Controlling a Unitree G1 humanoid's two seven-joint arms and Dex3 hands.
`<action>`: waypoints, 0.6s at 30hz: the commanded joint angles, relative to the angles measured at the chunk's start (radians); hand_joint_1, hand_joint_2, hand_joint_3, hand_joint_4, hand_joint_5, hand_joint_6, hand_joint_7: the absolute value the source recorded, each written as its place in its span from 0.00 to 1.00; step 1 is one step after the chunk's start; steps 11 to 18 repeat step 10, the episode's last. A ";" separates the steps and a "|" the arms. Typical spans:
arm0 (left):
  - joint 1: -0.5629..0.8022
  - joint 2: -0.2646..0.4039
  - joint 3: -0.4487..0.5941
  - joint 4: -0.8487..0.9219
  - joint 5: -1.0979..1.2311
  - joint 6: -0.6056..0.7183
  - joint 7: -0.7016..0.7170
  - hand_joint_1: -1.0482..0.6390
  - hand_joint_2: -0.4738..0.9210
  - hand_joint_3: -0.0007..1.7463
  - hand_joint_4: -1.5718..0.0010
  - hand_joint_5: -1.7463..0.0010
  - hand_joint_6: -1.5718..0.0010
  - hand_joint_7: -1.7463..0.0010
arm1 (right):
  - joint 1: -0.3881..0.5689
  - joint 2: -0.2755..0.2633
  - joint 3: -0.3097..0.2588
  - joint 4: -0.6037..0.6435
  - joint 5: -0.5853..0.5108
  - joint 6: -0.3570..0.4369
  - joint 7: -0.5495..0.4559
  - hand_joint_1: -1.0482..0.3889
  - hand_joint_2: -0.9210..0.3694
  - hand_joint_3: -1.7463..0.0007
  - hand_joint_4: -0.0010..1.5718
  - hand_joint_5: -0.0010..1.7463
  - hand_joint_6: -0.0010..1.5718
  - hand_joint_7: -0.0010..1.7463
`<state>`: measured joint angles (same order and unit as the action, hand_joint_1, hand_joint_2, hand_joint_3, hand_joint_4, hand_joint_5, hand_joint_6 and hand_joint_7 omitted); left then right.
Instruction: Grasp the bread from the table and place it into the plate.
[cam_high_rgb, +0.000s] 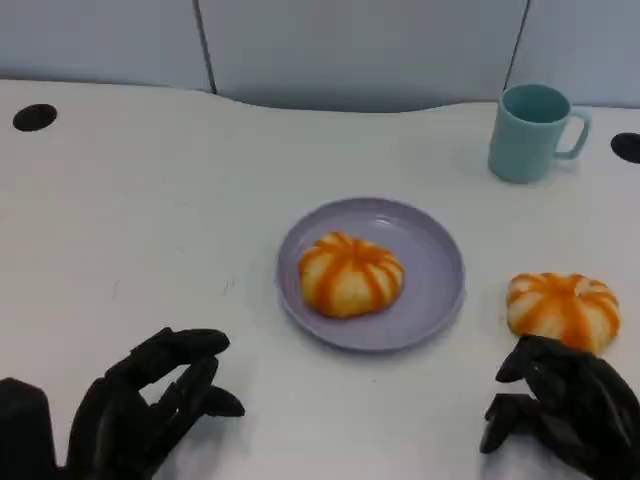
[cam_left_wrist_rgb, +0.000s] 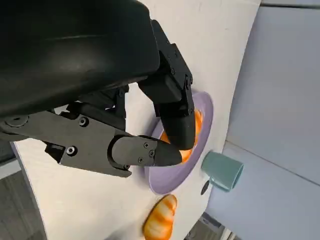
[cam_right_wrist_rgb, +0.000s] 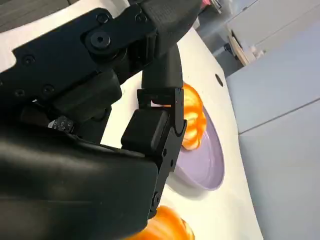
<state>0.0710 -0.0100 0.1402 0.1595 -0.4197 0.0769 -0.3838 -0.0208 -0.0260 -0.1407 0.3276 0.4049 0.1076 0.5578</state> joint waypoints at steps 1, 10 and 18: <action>-0.010 0.004 0.017 0.009 0.008 -0.025 0.012 0.37 1.00 0.13 0.58 0.18 0.57 0.46 | -0.007 -0.016 -0.013 0.011 0.002 -0.015 0.002 0.13 0.10 1.00 0.90 0.49 0.75 0.52; -0.030 0.001 0.033 0.021 0.002 -0.006 0.015 0.37 1.00 0.12 0.57 0.19 0.55 0.48 | -0.023 -0.016 -0.016 0.025 0.010 -0.008 0.002 0.12 0.10 1.00 0.89 0.49 0.76 0.51; -0.030 0.001 0.033 0.021 0.002 -0.006 0.015 0.37 1.00 0.12 0.57 0.19 0.55 0.48 | -0.023 -0.016 -0.016 0.025 0.010 -0.008 0.002 0.12 0.10 1.00 0.89 0.49 0.76 0.51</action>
